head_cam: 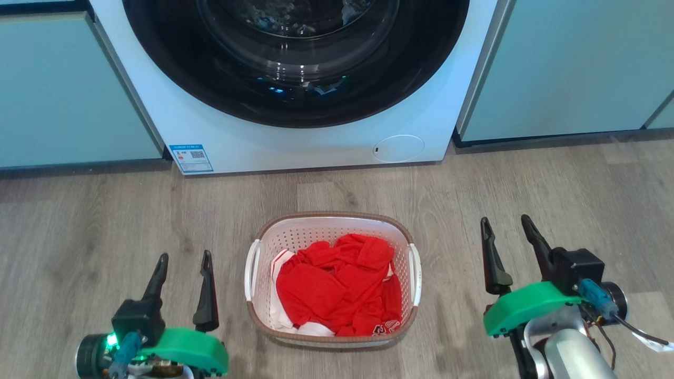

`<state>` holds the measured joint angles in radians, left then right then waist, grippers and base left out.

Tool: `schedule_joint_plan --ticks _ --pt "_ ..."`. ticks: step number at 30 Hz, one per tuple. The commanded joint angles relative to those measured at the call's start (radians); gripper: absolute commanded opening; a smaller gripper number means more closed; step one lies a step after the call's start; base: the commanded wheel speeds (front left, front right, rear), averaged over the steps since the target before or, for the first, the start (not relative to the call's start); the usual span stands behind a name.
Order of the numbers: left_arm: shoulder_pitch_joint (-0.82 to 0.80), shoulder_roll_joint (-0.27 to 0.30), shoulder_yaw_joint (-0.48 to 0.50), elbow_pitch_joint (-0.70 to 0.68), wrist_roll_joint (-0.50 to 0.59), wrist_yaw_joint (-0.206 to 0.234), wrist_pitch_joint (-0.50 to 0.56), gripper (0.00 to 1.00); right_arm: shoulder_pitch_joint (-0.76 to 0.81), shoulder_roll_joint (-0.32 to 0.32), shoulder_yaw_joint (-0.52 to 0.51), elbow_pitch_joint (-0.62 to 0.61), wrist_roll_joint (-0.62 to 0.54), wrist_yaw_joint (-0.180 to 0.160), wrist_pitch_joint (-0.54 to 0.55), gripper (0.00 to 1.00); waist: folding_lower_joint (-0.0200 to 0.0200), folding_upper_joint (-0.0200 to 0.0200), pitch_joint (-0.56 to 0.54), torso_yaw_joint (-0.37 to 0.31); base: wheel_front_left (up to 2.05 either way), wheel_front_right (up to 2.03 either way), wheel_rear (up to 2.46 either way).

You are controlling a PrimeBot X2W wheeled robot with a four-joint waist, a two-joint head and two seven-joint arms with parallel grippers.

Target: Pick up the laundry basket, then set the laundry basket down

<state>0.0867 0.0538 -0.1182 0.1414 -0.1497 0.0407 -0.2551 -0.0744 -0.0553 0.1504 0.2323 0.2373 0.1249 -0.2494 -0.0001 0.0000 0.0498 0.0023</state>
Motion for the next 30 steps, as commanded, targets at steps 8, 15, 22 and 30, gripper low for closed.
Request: schedule_joint_plan --ticks 8,15,22,30 --pt "-0.042 -0.003 0.041 -0.028 0.016 0.006 -0.007 1.00 -0.036 0.005 0.008 -0.034 -0.004 0.006 -0.012 1.00 0.0001 0.0000 0.005 -0.003 0.00 0.00 0.00" --pt "0.000 -0.001 -0.002 0.023 0.015 0.003 0.000 0.00 0.004 0.000 -0.011 0.024 0.001 0.000 0.002 0.00 0.0001 0.0000 0.006 -0.002 0.00 0.00 0.00" --pt "-0.005 0.002 0.005 0.035 -0.064 -0.005 0.015 0.00 0.008 -0.004 -0.017 0.031 0.076 0.000 0.014 0.00 0.0001 0.0000 0.003 -0.002 0.00 0.00 0.00" --pt "-0.019 0.006 0.015 0.042 -0.163 -0.016 0.035 0.00 0.004 -0.009 -0.027 0.032 0.170 0.000 0.033 0.00 0.0001 0.0000 0.000 -0.002 0.00 0.00 0.00"
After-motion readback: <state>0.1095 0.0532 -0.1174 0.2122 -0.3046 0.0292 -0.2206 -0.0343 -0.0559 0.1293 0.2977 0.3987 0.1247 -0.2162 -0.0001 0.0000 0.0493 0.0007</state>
